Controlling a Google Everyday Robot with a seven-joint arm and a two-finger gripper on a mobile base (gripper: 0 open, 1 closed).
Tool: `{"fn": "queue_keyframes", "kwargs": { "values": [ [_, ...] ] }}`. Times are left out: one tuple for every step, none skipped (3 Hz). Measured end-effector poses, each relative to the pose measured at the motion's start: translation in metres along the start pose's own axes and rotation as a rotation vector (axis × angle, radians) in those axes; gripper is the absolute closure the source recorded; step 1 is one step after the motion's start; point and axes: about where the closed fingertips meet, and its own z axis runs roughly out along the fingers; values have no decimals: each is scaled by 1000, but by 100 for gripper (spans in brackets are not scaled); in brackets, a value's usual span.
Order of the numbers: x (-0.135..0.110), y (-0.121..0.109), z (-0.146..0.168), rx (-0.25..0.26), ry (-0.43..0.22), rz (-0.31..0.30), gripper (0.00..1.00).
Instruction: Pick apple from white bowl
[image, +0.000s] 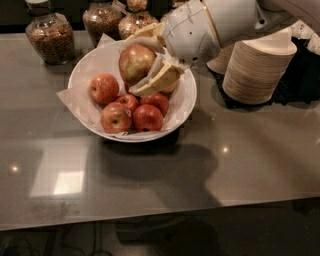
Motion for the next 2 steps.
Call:
{"fn": "queue_keyframes", "kwargs": {
  "values": [
    [4, 43, -18, 53, 3, 27, 100],
    [3, 43, -18, 53, 3, 26, 100]
  ]
}}
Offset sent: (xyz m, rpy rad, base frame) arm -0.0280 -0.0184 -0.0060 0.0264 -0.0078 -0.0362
